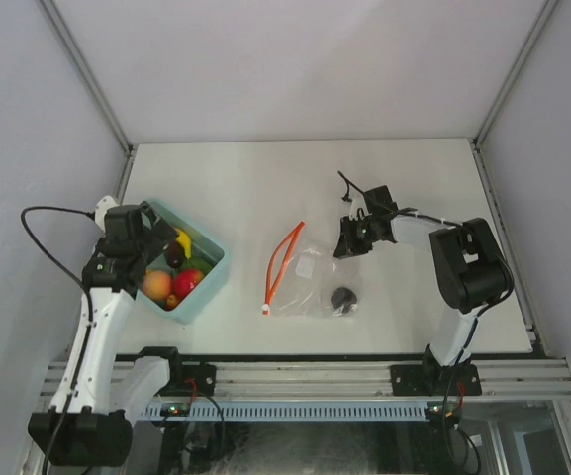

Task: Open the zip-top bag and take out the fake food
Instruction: Place the fake fruit in the bin, then pick up the fake fruit from the zipper food storage bag.

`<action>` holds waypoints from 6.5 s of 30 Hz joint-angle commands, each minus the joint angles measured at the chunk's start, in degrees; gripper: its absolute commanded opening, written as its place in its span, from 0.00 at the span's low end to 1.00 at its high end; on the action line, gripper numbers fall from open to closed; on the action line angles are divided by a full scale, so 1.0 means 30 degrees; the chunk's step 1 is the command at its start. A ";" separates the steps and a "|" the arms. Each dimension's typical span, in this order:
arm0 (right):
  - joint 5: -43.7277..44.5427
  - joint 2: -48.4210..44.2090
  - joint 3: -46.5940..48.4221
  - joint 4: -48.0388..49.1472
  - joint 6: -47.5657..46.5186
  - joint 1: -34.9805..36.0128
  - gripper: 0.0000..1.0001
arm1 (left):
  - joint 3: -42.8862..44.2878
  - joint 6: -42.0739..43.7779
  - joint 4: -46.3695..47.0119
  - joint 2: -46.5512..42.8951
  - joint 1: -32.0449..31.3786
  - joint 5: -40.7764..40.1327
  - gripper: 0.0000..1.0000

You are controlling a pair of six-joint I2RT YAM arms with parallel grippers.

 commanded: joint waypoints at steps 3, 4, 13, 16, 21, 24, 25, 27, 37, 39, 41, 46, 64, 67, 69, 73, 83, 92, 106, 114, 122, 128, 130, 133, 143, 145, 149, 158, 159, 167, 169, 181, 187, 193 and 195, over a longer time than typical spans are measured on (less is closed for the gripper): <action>-0.0074 -0.1097 -0.0114 0.0562 -0.0463 -0.0112 0.15 | -0.2059 0.2440 0.5082 -0.3874 0.0109 0.7358 1.00; -0.0056 -0.1207 -0.0165 0.0596 -0.0488 -0.0105 0.15 | -0.2278 0.2660 0.5510 -0.4253 0.0113 0.8267 1.00; 0.0137 -0.2417 -0.0468 0.0878 -0.0467 -0.0083 0.16 | -0.3511 0.1691 0.9115 -0.4410 -0.0140 1.6737 0.94; 0.0308 -0.3290 -0.0573 0.0827 -0.0464 -0.0075 0.17 | -0.3654 0.2026 0.9477 -0.4382 -0.1480 1.6637 0.93; 0.0627 -0.4835 -0.0888 0.0752 -0.0469 -0.0092 0.17 | -0.3556 0.2639 0.9463 -0.4278 -0.3974 1.5296 0.90; 0.0679 -0.5877 -0.1181 0.0791 -0.0388 -0.0046 0.17 | -0.3544 0.2907 0.9463 -0.4206 -0.5153 1.4733 0.88; 0.0709 -0.6272 -0.1306 0.0823 -0.0377 -0.0020 0.17 | -0.3559 0.2995 0.9456 -0.4196 -0.5448 1.4477 0.87; 0.0793 -0.7287 -0.1604 0.0859 -0.0364 0.0034 0.18 | -0.3674 0.3095 0.9491 -0.4175 -0.6159 1.3990 0.87; 0.1069 -1.3526 -0.4598 0.1568 -0.0049 0.1218 0.20 | -0.2645 0.4954 0.7641 -0.1466 -0.9806 0.9335 0.56; 0.1152 -1.4263 -0.5042 0.1772 0.0321 0.1563 0.21 | -0.2143 0.5652 0.7183 -0.0678 -1.0042 0.9059 0.47; 0.1371 -1.4880 -0.5343 0.2026 0.0763 0.1950 0.22 | -0.1631 0.6656 0.6786 0.0181 -1.0186 0.9188 0.41; 0.1577 -1.6603 -0.6313 0.2576 0.1905 0.2385 0.23 | -0.0184 0.9095 0.5474 0.2553 -1.0260 0.9853 0.29; 0.6316 -2.0936 -1.0966 0.0673 0.7731 0.3890 0.28 | 0.2467 1.0518 0.6696 1.0187 -1.2186 1.1961 0.23; 0.7549 -2.0888 -1.1208 -0.0101 0.9136 0.4538 0.31 | 0.2321 1.0468 0.7141 1.0577 -1.2463 1.2623 0.24; 0.8225 -2.1002 -1.1343 -0.0508 0.9694 0.4985 0.32 | 0.2097 1.0410 0.7527 1.0719 -1.2631 1.2993 0.25; 0.8571 -2.1270 -1.1377 -0.1400 1.0553 0.5386 0.36 | 0.1032 0.9690 0.9097 1.0751 -1.2755 1.4791 0.26; 1.2749 -2.1738 -1.1387 -0.4582 1.4809 0.5841 0.38 | -0.0573 0.8782 1.0942 1.0924 -1.3482 1.5633 0.28; 1.3155 -2.0918 -1.2836 -0.3327 1.7262 0.5967 0.36 | -0.1549 0.8502 1.2235 1.0681 -1.4467 1.5780 0.31; 1.0619 -1.6398 -1.2404 0.0953 1.4207 0.5275 0.31 | -0.2763 0.9697 1.5424 1.0885 -1.6312 1.4994 0.36; 0.7657 -1.6022 -1.1793 0.2071 1.1987 0.3285 0.29 | -0.2175 0.9577 1.4854 1.1375 -1.6323 1.4813 0.35; 0.6357 -1.6999 -1.1498 0.0971 1.0816 0.1501 0.29 | -0.3049 0.9166 1.5399 1.1150 -1.6330 1.4415 0.22; 0.7750 -1.9188 -1.1494 -0.1485 1.1349 0.1443 0.30 | -0.4626 1.0210 1.8495 0.9550 -1.6345 1.5188 0.22; 0.8075 -1.9496 -1.1717 -0.1841 1.1738 0.1466 0.30 | -0.5194 1.0730 1.9563 0.9230 -1.6400 1.5722 0.22; 0.8159 -1.9328 -1.2227 -0.1465 1.2211 0.1687 0.28 | -0.5877 1.1798 2.1502 0.9134 -1.6661 1.6361 0.24; 0.6675 -1.6292 -1.2660 0.0729 1.2038 0.2052 0.26 | -0.6342 1.6409 2.2785 1.0817 -1.8058 1.5253 0.33; 0.6390 -1.5547 -1.2659 0.1200 1.1943 0.2201 0.25 | -0.6173 1.6960 2.2671 1.1310 -1.8234 1.4845 0.34; 0.5954 -1.4900 -1.2683 0.1989 1.1858 0.2267 0.24 | -0.5999 1.7851 2.2676 1.2082 -1.8733 1.3364 0.38; 0.4889 -1.2706 -1.1634 0.3174 1.1015 0.2767 0.23 | -0.7452 1.9576 2.7393 1.2572 -1.9771 0.9986 0.69; 0.4816 -1.2465 -1.1526 0.3332 1.0995 0.2880 0.23 | -0.7325 1.9638 2.7430 1.2788 -1.9770 1.0141 0.70; 0.4249 -1.1061 -1.0776 0.4237 1.1004 0.3732 0.23 | -0.7686 1.9114 2.9418 1.3843 -1.9786 1.1143 0.78; 0.4085 -1.0710 -1.0634 0.4455 1.0995 0.3910 0.23 | -0.7857 1.8958 3.0105 1.3977 -1.9787 1.1014 0.85; 0.2725 -0.9496 -1.0351 0.5632 1.1385 0.4520 0.22 | -0.7899 1.7628 3.2753 1.4590 -1.9779 1.2326 0.94; 0.1514 -0.8982 -1.0236 0.6924 1.2042 0.4934 0.18 | -0.7610 1.6472 3.3135 1.5021 -1.9764 1.2895 0.94; 0.2417 -1.0478 -0.9936 0.5945 1.1363 0.4777 0.14 | -0.8382 1.6448 3.3541 1.5066 -1.9715 1.1121 0.92; 0.3345 -1.1926 -0.9868 0.4838 1.0586 0.4404 0.14 | -0.8910 1.6445 3.4044 1.4903 -1.9645 1.0732 0.91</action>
